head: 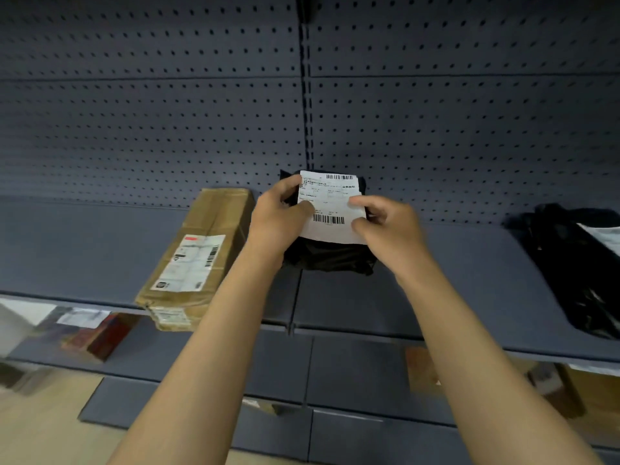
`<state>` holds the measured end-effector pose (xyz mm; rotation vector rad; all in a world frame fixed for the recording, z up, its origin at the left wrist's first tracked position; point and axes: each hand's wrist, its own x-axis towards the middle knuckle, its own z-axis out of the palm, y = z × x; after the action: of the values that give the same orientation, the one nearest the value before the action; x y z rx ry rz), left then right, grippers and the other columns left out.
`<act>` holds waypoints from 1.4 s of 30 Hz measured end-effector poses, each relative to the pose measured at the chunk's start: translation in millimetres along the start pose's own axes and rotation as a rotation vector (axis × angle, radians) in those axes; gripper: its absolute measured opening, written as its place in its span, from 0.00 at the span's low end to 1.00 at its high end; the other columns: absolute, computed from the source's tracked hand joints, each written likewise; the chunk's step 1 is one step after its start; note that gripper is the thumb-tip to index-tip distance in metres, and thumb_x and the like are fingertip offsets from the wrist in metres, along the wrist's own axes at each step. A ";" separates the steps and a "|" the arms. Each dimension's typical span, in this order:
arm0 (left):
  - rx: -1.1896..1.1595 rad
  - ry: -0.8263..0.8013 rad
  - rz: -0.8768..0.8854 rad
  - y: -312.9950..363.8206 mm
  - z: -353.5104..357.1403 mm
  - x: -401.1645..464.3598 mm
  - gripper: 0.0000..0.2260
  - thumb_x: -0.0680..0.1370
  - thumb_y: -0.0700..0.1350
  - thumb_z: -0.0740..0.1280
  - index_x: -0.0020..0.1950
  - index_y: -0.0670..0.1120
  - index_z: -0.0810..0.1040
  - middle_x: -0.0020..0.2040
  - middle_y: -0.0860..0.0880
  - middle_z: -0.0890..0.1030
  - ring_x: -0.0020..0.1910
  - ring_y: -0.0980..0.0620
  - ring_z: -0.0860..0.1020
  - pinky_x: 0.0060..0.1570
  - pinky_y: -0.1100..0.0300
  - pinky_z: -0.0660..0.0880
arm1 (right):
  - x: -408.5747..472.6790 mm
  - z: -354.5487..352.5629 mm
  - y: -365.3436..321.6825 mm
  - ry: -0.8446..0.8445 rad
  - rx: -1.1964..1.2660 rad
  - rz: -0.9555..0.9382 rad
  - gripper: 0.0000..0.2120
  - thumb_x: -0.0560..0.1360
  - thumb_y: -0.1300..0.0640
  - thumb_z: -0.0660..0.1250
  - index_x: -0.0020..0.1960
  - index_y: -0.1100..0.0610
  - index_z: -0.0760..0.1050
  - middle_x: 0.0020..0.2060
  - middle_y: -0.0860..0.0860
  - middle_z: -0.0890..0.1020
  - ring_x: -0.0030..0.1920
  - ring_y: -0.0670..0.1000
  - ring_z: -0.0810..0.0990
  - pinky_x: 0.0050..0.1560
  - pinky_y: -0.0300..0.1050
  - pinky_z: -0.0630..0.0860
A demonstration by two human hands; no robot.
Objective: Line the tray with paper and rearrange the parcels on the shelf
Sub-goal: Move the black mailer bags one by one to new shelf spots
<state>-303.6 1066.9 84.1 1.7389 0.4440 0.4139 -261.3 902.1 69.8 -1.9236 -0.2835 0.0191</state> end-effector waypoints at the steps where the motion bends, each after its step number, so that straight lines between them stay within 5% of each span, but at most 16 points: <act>1: 0.005 -0.002 -0.012 -5.7 -14.2 5.3 0.20 0.78 0.36 0.67 0.67 0.52 0.80 0.57 0.57 0.85 0.54 0.57 0.83 0.55 0.59 0.80 | 0.5 15.1 -2.7 -0.005 0.002 0.006 0.20 0.73 0.63 0.68 0.60 0.45 0.83 0.54 0.41 0.84 0.51 0.55 0.84 0.53 0.47 0.81; 7: 0.169 -0.034 -0.079 -37.6 -60.7 26.1 0.25 0.74 0.39 0.66 0.71 0.50 0.78 0.63 0.51 0.84 0.60 0.50 0.82 0.61 0.51 0.80 | 3.3 79.7 -3.2 -0.061 0.053 0.055 0.25 0.75 0.65 0.67 0.69 0.48 0.78 0.55 0.42 0.81 0.51 0.40 0.81 0.55 0.39 0.79; 14: 0.356 -0.120 -0.153 -53.7 -61.4 31.0 0.28 0.79 0.33 0.63 0.79 0.43 0.66 0.73 0.43 0.75 0.70 0.43 0.74 0.68 0.51 0.74 | 10.1 110.0 12.5 -0.068 -0.021 0.139 0.20 0.75 0.64 0.68 0.65 0.52 0.81 0.61 0.49 0.84 0.52 0.50 0.83 0.56 0.41 0.79; 21: 0.754 -0.205 -0.169 -58.7 -49.9 30.4 0.21 0.80 0.38 0.60 0.74 0.41 0.71 0.80 0.42 0.62 0.73 0.37 0.69 0.69 0.45 0.71 | 6.5 115.4 22.6 -0.113 -0.042 0.160 0.19 0.76 0.62 0.68 0.66 0.53 0.81 0.65 0.50 0.82 0.65 0.48 0.79 0.67 0.41 0.73; 25: 0.847 -0.153 -0.088 -56.8 -42.2 28.3 0.21 0.80 0.40 0.61 0.73 0.41 0.72 0.82 0.42 0.58 0.80 0.38 0.57 0.73 0.42 0.64 | 4.3 108.5 19.2 -0.139 -0.073 0.137 0.18 0.78 0.59 0.68 0.67 0.50 0.80 0.66 0.49 0.80 0.61 0.46 0.79 0.60 0.36 0.71; 27: 0.824 -0.107 0.034 -52.5 -35.4 29.2 0.24 0.79 0.40 0.62 0.76 0.41 0.69 0.81 0.41 0.61 0.81 0.39 0.54 0.75 0.43 0.62 | 3.1 96.3 15.0 -0.089 -0.089 0.101 0.17 0.79 0.56 0.67 0.66 0.48 0.80 0.66 0.48 0.81 0.65 0.48 0.78 0.61 0.37 0.70; 32: 0.496 -0.098 0.277 -24.6 10.6 19.4 0.25 0.81 0.40 0.65 0.78 0.46 0.69 0.75 0.43 0.71 0.75 0.43 0.68 0.70 0.56 0.66 | -0.6 36.1 1.6 0.042 -0.121 0.091 0.16 0.78 0.56 0.65 0.63 0.43 0.81 0.65 0.46 0.81 0.58 0.45 0.79 0.54 0.38 0.73; 36: 0.354 -0.188 0.288 2.2 58.4 0.7 0.25 0.83 0.40 0.61 0.80 0.48 0.64 0.78 0.48 0.68 0.75 0.50 0.68 0.60 0.68 0.60 | -8.8 -26.0 0.6 0.139 -0.126 0.102 0.15 0.78 0.57 0.67 0.60 0.41 0.81 0.57 0.58 0.85 0.33 0.47 0.76 0.35 0.33 0.75; 42: 0.249 -0.286 0.276 31.2 140.4 -34.6 0.23 0.84 0.46 0.60 0.80 0.52 0.64 0.79 0.51 0.67 0.75 0.51 0.68 0.67 0.59 0.64 | -21.2 -124.4 13.3 0.260 -0.130 0.064 0.14 0.77 0.59 0.67 0.52 0.38 0.81 0.56 0.58 0.86 0.50 0.56 0.83 0.40 0.30 0.76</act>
<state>-260.8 925.3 84.8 2.0744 0.0486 0.3061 -260.9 779.0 100.3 -2.0376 -0.0492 -0.2097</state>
